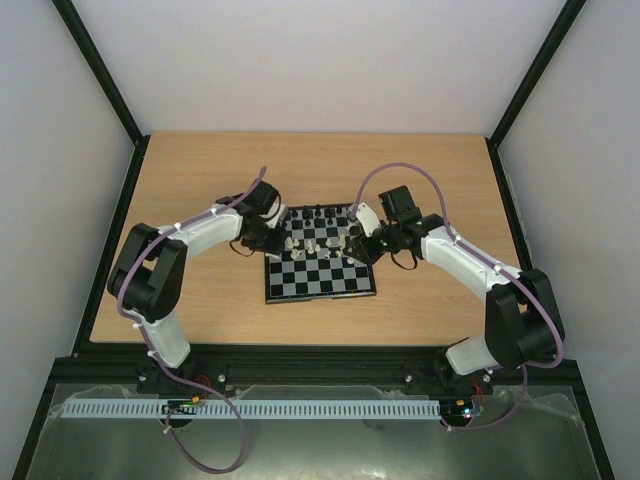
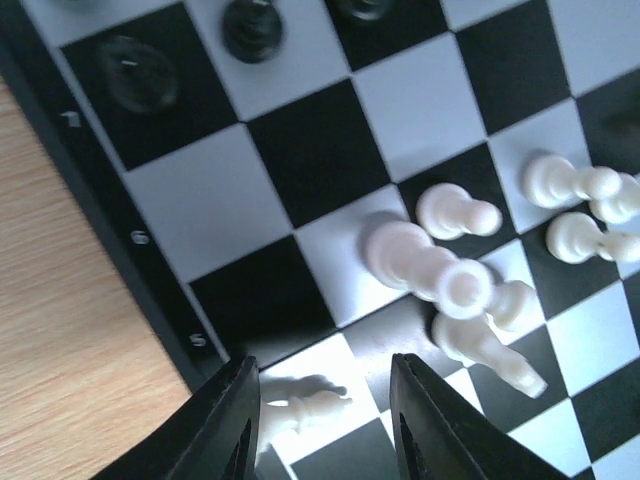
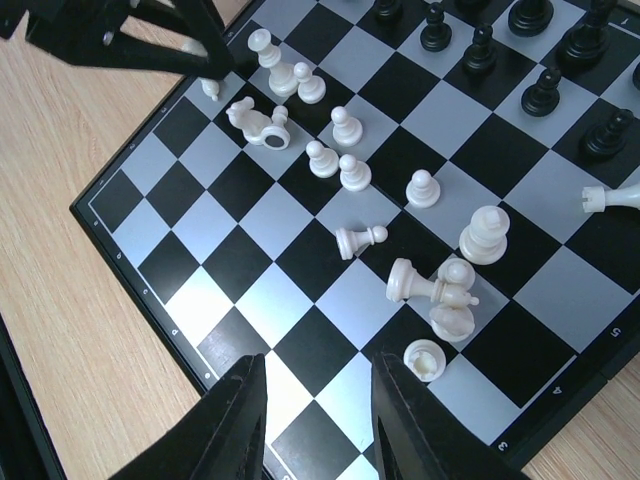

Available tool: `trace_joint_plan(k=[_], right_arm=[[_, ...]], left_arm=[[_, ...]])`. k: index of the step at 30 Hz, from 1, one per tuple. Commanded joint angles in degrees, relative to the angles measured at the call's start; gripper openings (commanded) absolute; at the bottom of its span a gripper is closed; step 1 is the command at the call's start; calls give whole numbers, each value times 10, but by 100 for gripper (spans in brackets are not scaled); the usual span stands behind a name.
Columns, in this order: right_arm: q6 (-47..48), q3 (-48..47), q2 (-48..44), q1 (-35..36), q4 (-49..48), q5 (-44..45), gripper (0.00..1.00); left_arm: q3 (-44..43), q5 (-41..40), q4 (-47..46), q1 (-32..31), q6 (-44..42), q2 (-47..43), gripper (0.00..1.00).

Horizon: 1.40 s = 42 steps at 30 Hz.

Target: Set up the chess pieces on the board

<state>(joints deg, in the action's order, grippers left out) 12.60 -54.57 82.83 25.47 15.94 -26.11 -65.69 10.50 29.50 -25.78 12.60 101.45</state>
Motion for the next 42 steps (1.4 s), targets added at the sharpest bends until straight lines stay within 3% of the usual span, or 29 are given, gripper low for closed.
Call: trace_joint_plan(k=[1,20,26,31,42], right_arm=[[-1,4,-5,-2,-1,-9,31],[-3,4,8,-2,0,-15,32],[-2,6,5,-2,1,-12,32],[-2,5,10,-2,0,-17,33],[-1,4,12,-1,2,-15,33]], left_arm=[[-14,-9,28,-19,-17,6,37],[25,-13,8,-24,-32,-37,43],[48,-139,4,-17,25,-92,47],[69,-162,10,-10,52,-139,44],[71,-129,61,-10,48,-108,39]])
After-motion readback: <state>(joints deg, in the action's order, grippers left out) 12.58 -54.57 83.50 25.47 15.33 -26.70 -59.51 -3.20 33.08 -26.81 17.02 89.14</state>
